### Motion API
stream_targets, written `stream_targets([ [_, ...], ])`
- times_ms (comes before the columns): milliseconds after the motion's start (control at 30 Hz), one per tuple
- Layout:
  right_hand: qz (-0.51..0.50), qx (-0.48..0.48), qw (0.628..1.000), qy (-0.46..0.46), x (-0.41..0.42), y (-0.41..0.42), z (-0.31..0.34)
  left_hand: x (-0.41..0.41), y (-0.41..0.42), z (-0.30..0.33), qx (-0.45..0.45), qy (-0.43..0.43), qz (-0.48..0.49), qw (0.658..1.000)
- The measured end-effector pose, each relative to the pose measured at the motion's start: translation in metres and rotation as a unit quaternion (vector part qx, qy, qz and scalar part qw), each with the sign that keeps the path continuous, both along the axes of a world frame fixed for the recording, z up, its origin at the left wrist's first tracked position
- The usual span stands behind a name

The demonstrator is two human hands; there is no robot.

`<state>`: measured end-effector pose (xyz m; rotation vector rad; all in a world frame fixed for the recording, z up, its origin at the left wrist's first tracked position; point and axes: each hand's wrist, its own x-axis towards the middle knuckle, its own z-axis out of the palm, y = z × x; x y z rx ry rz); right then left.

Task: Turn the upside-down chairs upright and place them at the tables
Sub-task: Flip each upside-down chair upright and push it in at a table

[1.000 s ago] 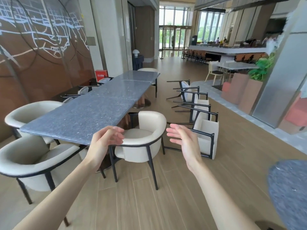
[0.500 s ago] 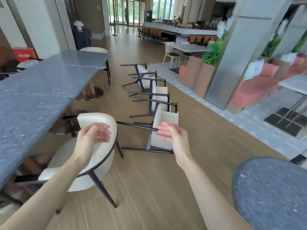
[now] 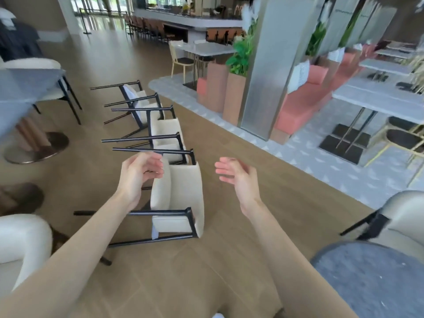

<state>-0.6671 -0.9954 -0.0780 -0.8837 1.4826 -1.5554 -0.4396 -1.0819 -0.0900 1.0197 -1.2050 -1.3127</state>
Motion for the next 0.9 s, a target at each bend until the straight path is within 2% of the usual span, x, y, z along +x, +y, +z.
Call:
stream_targets([
  [233, 0.069, 0.03, 0.997, 0.02, -0.105, -0.17, 0.012, -0.093, -0.136, -0.005, 0.032, 0.032, 0.071, 0.996],
  [467, 0.15, 0.058, 0.986, 0.035, -0.157, -0.35, -0.015, -0.145, -0.277, -0.062, 0.084, 0.076, 0.173, 0.978],
  [700, 0.242, 0.106, 0.963, 0.045, -0.198, -0.542, -0.052, -0.184, -0.422, -0.112, 0.137, 0.187, 0.294, 0.927],
  [833, 0.292, 0.163, 0.942, 0.035, -0.209, -0.632, -0.079, -0.201, -0.453, -0.138, 0.189, 0.232, 0.354, 0.886],
  [900, 0.333, 0.207, 0.92, 0.02, -0.201, -0.668, -0.099, -0.198, -0.456, -0.154, 0.215, 0.258, 0.405, 0.851],
])
